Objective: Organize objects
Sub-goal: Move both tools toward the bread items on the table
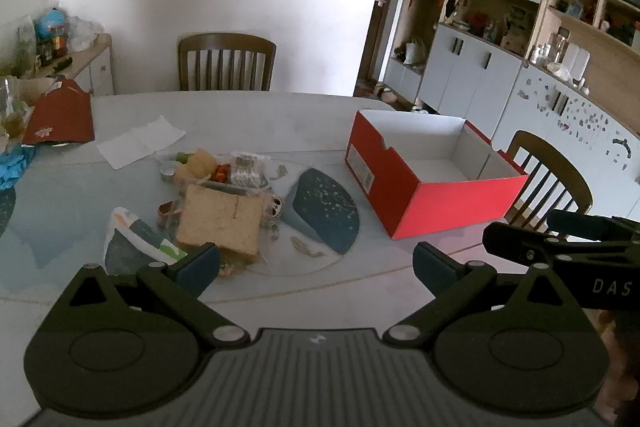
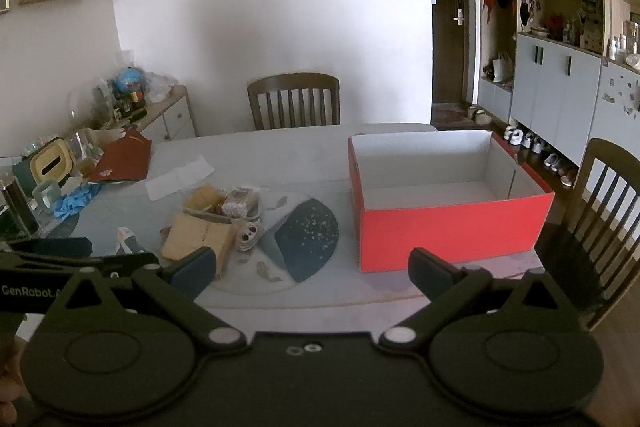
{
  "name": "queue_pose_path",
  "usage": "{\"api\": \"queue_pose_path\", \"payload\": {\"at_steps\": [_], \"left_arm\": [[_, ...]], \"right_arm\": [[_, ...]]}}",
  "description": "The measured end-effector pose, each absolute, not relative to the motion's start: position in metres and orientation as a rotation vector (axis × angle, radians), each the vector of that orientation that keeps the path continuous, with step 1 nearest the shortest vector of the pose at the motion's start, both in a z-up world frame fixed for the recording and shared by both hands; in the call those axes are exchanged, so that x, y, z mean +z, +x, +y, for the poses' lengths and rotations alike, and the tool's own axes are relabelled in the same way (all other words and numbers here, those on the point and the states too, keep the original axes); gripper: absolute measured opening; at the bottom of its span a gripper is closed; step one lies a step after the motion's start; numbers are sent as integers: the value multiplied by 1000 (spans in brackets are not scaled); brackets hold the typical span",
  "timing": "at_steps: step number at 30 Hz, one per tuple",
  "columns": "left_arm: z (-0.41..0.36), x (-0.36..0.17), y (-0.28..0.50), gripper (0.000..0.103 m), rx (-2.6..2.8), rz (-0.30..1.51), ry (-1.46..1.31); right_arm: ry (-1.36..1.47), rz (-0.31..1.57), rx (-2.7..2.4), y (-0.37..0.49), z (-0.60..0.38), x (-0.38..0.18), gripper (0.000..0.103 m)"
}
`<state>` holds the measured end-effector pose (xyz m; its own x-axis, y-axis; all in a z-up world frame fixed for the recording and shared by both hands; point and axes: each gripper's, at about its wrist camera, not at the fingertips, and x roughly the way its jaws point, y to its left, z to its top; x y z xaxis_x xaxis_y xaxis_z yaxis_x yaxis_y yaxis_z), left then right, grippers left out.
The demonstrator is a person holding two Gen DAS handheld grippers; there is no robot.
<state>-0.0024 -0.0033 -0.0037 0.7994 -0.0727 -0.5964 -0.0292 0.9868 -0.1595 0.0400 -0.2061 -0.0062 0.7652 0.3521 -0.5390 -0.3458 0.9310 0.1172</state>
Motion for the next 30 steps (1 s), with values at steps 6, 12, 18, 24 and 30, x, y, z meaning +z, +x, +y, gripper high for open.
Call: {"api": "queue_pose_path", "payload": {"at_steps": [6, 12, 18, 24, 30], "left_arm": [[-4, -4, -3, 103, -18, 647, -173], [-8, -4, -5, 103, 1, 650, -156], [-12, -4, -9, 103, 8, 637, -142], [-15, -2, -9, 103, 18, 628, -138], [-16, -1, -9, 103, 50, 617, -143]], "right_arm": [[13, 588, 380, 40, -206, -7, 102], [6, 588, 403, 39, -205, -6, 102], [11, 583, 417, 37, -210, -5, 102], [7, 581, 421, 37, -211, -4, 102], [-5, 574, 439, 40, -215, -3, 102]]}}
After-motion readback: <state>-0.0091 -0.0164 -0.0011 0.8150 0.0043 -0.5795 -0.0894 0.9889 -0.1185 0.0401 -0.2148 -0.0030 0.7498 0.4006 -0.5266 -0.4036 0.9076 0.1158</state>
